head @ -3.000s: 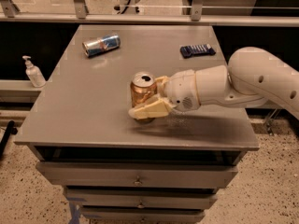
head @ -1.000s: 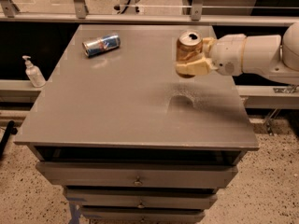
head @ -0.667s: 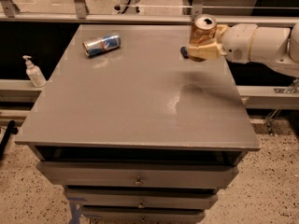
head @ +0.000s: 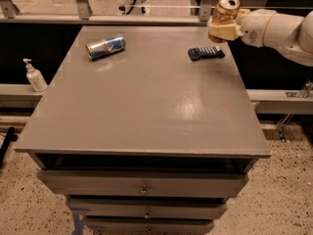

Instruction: Move orange can near rxbar blueberry

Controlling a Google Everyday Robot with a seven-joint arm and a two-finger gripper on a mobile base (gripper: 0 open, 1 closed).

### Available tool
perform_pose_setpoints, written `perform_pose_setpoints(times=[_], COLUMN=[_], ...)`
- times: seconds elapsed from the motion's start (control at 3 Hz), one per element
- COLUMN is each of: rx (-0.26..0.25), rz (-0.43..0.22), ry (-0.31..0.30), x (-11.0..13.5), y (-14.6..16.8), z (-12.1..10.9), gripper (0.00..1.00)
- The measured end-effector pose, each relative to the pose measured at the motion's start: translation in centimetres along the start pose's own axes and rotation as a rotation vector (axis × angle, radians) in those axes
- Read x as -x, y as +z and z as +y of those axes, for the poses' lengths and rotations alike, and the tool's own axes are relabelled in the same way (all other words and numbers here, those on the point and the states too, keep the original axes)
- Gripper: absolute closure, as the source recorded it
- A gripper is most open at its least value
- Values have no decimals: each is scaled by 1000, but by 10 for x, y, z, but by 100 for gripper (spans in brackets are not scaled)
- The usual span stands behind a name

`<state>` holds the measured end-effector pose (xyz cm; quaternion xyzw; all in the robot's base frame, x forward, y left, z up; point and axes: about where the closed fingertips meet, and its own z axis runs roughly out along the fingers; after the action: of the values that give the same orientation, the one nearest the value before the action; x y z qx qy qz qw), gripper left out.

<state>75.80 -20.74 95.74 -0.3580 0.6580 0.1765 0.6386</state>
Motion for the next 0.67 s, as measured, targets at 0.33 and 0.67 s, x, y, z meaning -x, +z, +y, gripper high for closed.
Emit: perform_pose_setpoints(times=[0.33, 0.67], rx=[-38, -64], rz=[39, 70], ry=[18, 39], x=[-16, -36], y=[25, 45], z=[-30, -48], gripper=[100, 100])
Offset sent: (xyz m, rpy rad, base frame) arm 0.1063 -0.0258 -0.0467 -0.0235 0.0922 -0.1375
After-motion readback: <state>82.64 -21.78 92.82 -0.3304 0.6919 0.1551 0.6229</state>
